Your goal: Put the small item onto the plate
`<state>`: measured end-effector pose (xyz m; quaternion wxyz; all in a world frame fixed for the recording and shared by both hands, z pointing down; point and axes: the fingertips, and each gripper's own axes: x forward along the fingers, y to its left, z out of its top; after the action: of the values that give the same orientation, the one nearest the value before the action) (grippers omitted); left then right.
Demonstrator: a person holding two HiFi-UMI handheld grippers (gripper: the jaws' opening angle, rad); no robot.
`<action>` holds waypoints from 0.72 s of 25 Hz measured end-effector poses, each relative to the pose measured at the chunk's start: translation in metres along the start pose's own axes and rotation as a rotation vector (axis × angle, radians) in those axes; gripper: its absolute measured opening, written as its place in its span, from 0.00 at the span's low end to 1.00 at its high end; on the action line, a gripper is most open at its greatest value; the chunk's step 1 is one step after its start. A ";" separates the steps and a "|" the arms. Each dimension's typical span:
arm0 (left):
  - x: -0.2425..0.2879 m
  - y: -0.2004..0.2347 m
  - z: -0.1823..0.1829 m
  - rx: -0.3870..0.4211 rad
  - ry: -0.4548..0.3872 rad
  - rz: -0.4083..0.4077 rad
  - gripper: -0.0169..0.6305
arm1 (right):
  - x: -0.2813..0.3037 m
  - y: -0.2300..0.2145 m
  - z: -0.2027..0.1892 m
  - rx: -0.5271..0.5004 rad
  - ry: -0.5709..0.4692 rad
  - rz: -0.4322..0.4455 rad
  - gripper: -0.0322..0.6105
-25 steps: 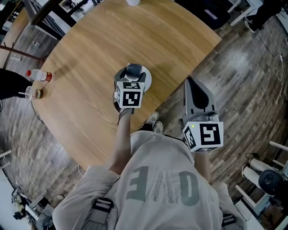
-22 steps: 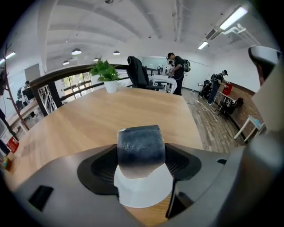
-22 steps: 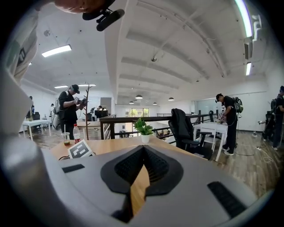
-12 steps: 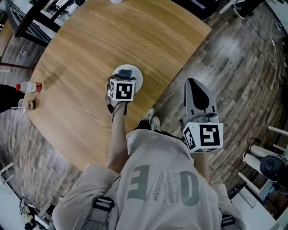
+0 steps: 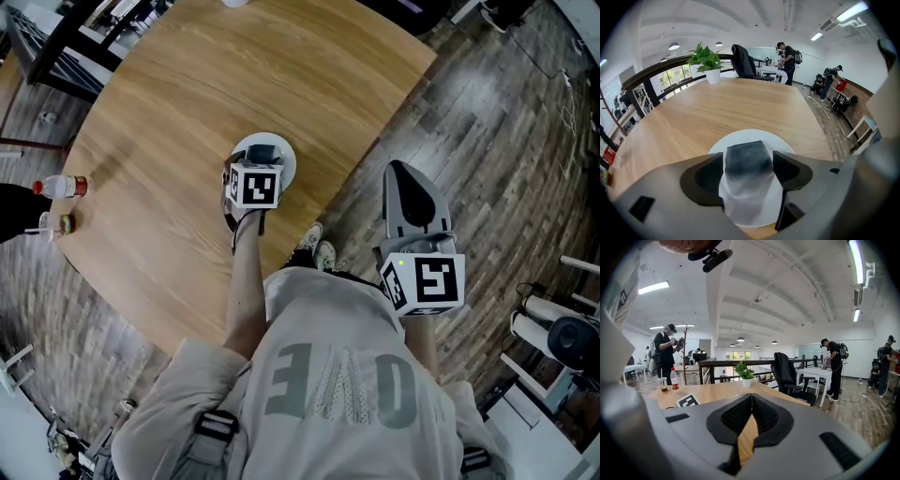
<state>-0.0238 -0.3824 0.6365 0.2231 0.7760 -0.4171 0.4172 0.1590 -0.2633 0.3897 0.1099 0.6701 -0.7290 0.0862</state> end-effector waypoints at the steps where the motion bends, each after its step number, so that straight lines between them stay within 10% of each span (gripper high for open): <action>1: -0.001 0.000 0.002 0.005 -0.010 0.011 0.51 | 0.000 0.000 0.001 0.001 -0.003 0.001 0.08; 18: -0.217 0.042 0.148 -0.226 -0.885 0.092 0.53 | 0.008 0.033 0.054 -0.084 -0.167 0.149 0.08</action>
<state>-0.0563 -0.4078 0.3735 0.0879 0.8309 -0.5494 0.0067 0.1231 -0.2827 0.3403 0.0702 0.6136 -0.7865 0.0076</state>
